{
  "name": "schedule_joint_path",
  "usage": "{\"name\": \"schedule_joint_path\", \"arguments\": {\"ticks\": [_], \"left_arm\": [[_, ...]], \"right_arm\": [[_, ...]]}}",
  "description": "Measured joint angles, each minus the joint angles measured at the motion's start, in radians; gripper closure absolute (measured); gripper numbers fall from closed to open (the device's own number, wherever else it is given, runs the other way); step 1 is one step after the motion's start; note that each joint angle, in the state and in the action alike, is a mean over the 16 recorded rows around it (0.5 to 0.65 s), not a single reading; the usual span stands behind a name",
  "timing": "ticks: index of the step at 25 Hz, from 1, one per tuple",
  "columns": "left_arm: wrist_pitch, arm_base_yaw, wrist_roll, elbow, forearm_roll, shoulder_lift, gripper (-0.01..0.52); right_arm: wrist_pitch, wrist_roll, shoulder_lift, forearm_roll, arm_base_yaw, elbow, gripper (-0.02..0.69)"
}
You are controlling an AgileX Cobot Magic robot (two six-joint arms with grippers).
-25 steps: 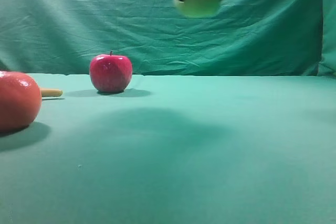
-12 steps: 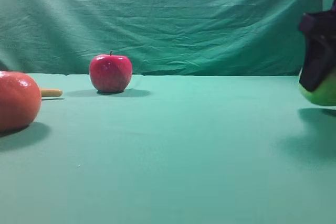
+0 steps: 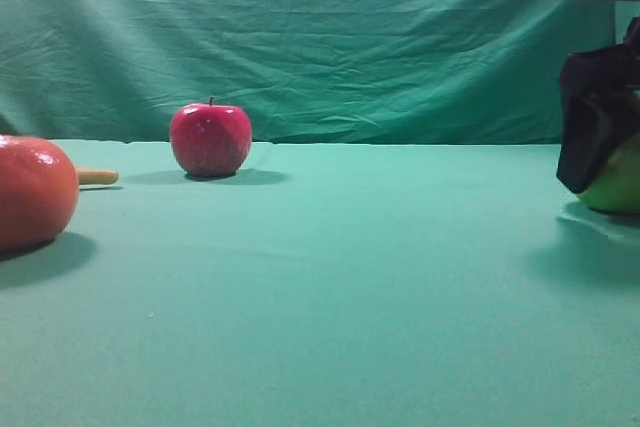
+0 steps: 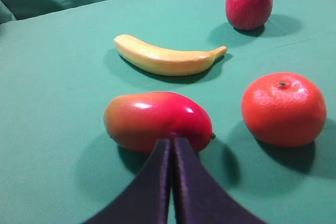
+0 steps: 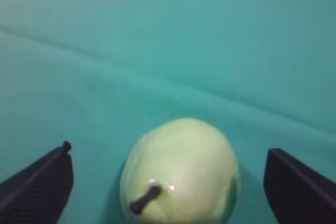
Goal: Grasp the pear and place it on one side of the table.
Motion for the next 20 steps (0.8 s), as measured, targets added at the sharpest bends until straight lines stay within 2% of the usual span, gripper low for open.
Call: {"name": "schedule_joint_path", "arguments": {"ticks": [13,16,20], "left_arm": [[0.000,0.000,0.000,0.000,0.000,0.000,0.514],[0.000,0.000,0.000,0.000,0.000,0.000,0.514],[0.000,0.000,0.000,0.000,0.000,0.000,0.514]], "right_arm": [[0.257,0.000,-0.434,0.007,-0.001,-0.038,0.596],[0.280,0.000,-0.551,0.014,-0.001,-0.006,0.650],[0.296,0.000,-0.705,0.036,-0.001,0.048,0.665]]}}
